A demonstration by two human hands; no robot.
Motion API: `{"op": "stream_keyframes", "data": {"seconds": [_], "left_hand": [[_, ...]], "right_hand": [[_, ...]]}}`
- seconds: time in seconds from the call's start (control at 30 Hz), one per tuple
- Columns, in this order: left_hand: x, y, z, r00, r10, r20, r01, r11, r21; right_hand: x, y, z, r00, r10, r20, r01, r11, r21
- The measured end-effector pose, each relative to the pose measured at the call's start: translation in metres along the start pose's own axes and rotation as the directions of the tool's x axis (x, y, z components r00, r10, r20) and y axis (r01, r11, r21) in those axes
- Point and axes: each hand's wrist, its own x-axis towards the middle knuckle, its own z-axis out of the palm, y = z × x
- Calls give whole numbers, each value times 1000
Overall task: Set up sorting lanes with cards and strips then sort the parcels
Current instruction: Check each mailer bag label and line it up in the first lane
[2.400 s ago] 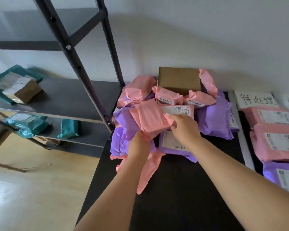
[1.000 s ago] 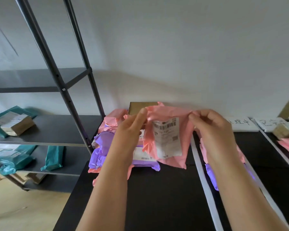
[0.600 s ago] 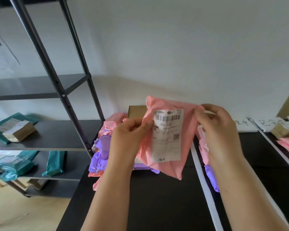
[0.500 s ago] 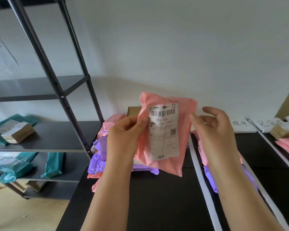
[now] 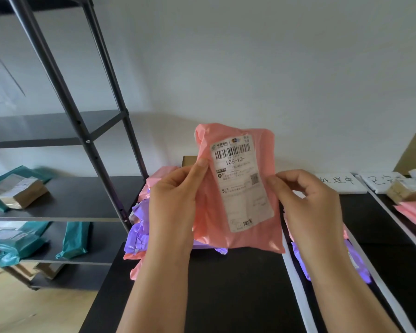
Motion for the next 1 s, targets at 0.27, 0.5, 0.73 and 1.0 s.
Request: {"op": "stream_keyframes", "data": {"seconds": [0.27, 0.5, 0.73, 1.0], "left_hand": [[3, 6, -6, 999, 6, 51, 5, 978, -208], [5, 2, -7, 998, 0, 59, 14, 970, -243], [8, 0, -4, 1000, -18, -22, 12, 961, -276], [-4, 6, -1, 992, 16, 128, 6, 986, -169]], "right_hand": [[2, -15, -11, 999, 10, -46, -7, 998, 63], [2, -21, -15, 998, 58, -17, -55, 992, 114], [0, -24, -16, 985, 99, 140, -118, 984, 134], [-4, -26, -17, 991, 135, 25, -137, 977, 165]]}}
